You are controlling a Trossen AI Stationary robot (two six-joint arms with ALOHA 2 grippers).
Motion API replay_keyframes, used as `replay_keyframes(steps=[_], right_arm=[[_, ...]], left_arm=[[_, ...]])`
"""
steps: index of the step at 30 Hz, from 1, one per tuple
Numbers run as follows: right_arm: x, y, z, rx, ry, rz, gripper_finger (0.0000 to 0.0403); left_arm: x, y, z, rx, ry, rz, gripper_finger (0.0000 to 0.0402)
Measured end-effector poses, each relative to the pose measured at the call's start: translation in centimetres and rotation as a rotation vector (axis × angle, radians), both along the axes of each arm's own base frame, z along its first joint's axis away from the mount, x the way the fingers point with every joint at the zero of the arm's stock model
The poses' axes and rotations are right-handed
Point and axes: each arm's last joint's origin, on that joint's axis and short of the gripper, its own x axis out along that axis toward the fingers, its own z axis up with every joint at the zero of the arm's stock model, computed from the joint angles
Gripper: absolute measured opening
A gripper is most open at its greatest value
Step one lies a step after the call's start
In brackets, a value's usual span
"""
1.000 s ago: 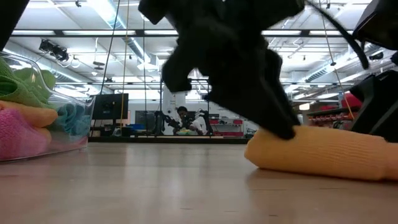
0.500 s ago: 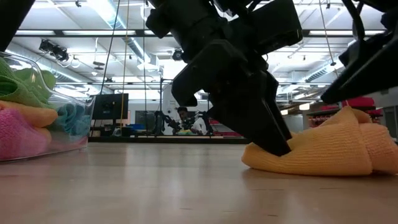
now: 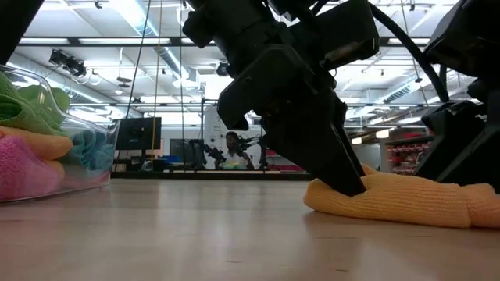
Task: Fold microfiber towels
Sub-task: Fold the yellow microfiber cloth
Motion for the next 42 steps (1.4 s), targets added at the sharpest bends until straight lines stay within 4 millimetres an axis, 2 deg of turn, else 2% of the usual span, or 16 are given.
replay_keyframes(steps=[5, 8, 10, 15, 22, 25, 29, 36, 39, 42], right_arm=[[-0.6, -0.2, 2.0, -0.005, 0.000, 0.043, 0.0185], [-0.8, 0.0, 4.1, 0.005, -0.066, 0.063, 0.0185], [-0.8, 0.0, 4.9, -0.006, -0.101, 0.063, 0.0185], [0.0, -0.2, 4.7, -0.031, -0.140, 0.048, 0.0185], [0.4, -0.1, 1.0, -0.014, -0.060, 0.008, 0.0185], [0.4, 0.0, 0.3, 0.015, -0.053, -0.012, 0.0185], [-0.2, 0.1, 1.5, 0.030, -0.024, 0.026, 0.0185], [-1.5, 0.0, 5.8, 0.052, -0.071, 0.076, 0.0185], [-1.1, 0.0, 6.3, 0.031, -0.130, 0.077, 0.0185], [-0.2, 0.0, 5.6, 0.021, -0.157, 0.068, 0.0185]], left_arm=[[0.0, 0.0, 0.0, 0.000, 0.002, 0.001, 0.0217], [0.0, 0.0, 0.0, -0.001, 0.003, 0.001, 0.0217], [-0.1, 0.0, 0.1, -0.001, 0.004, 0.002, 0.0218], [-0.1, 0.0, 0.1, -0.010, 0.005, 0.014, 0.0219], [0.0, 0.0, 0.1, -0.014, 0.005, 0.020, 0.0222], [0.0, 0.1, 0.1, -0.015, 0.005, 0.021, 0.0224], [0.0, 0.1, 0.1, -0.017, 0.005, 0.023, 0.0223], [-0.1, 0.0, 0.1, -0.020, 0.016, 0.028, 0.0223], [-0.1, 0.0, 0.1, -0.026, 0.017, 0.038, 0.0223], [-0.1, 0.0, 0.1, -0.031, 0.018, 0.044, 0.0221]])
